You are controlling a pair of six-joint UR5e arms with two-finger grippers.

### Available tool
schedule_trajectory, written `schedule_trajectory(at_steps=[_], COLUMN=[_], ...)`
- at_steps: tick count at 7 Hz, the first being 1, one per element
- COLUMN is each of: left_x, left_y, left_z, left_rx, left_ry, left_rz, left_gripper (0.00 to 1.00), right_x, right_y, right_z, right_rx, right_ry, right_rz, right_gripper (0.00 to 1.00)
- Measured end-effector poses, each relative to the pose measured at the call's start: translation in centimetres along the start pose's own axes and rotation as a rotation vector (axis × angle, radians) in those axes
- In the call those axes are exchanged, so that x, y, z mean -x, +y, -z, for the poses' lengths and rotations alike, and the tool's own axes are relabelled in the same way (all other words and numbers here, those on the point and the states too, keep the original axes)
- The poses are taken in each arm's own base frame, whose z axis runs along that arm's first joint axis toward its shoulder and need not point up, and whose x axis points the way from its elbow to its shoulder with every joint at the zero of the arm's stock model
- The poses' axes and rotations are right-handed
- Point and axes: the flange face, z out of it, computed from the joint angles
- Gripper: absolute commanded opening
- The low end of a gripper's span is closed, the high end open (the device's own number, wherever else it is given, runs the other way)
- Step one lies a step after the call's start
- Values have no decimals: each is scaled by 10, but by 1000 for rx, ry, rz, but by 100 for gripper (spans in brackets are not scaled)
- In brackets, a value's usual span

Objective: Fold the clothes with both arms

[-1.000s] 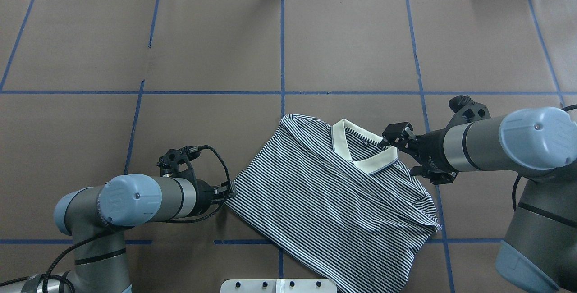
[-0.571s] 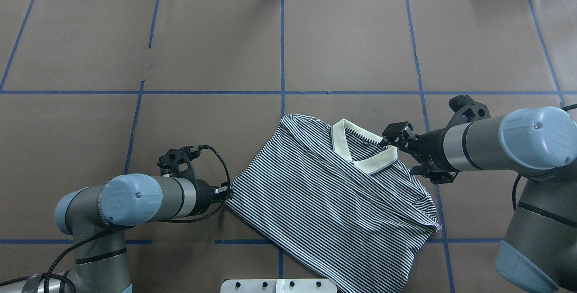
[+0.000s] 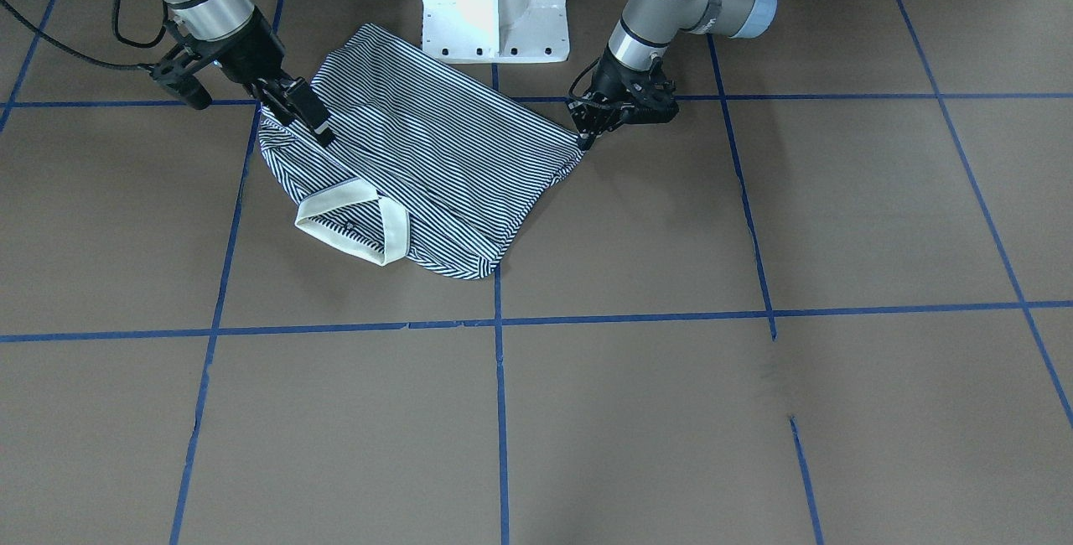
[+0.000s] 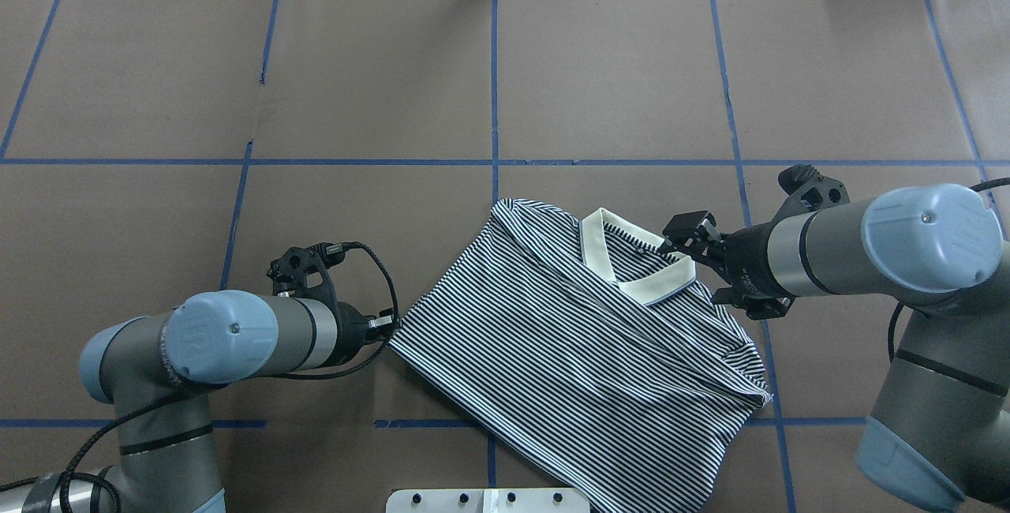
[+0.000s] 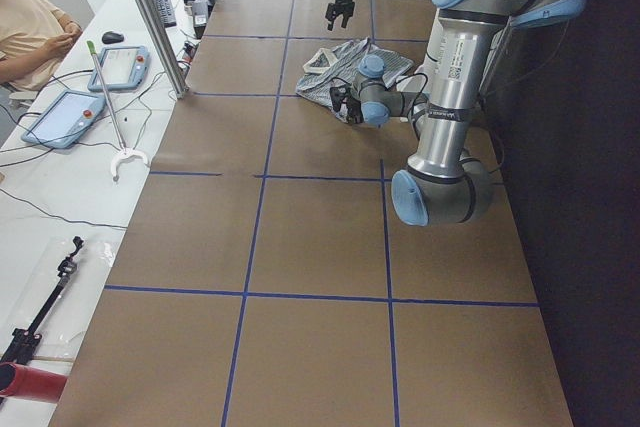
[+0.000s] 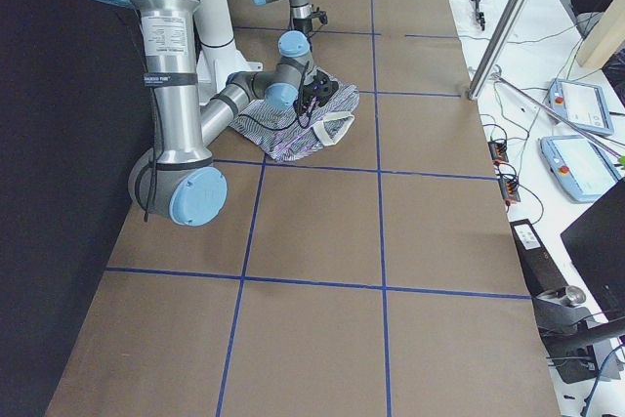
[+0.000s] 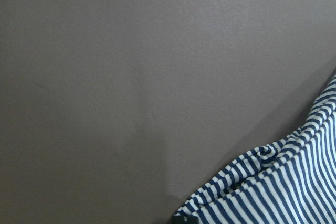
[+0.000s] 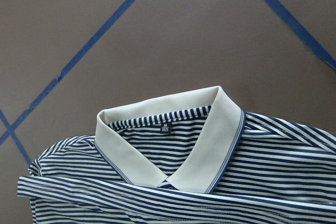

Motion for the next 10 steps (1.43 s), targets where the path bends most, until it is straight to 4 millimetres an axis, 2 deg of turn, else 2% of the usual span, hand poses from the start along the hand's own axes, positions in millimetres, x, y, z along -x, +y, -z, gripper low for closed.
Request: schedule_trajectory(at_steps=[1,2,3,5,6,7,8,9,10], left_x=[0,-3,-18,-52,-56,-58,-59,-57,-53], left_y=[-24,-56,-95,-188,-229,-265,-292,-311,-322], left_z=[6,11,9,-6,-19,-42,-60,-69,-75], left_rx=[-36,-82,-135,-240,-283,-315,-337,-354,-365], left_ry=[-14,-19,-21,-44,-39,-21,-17,-21,-22], left_rz=[-47,-84,-99,-121,-139,-152,-175,-222,-266], left_gripper=[0,0,0,0,0,0,0,12,35], right_x=[2,3,4,3,4,5,6,7,7], right_y=[-1,-2,-4,-6,-8,-10,-13,-16,-17], right_z=[0,1,1,1,2,4,5,7,7], right_rx=[-1,-4,-6,-11,-15,-19,-24,-27,-29], right_ry=[-3,-6,-6,-5,-8,-11,-15,-18,-20], right_rz=[-1,-3,-4,-7,-9,-11,-14,-16,-15], right_gripper=[100,100,100,100,100,100,100,100,100])
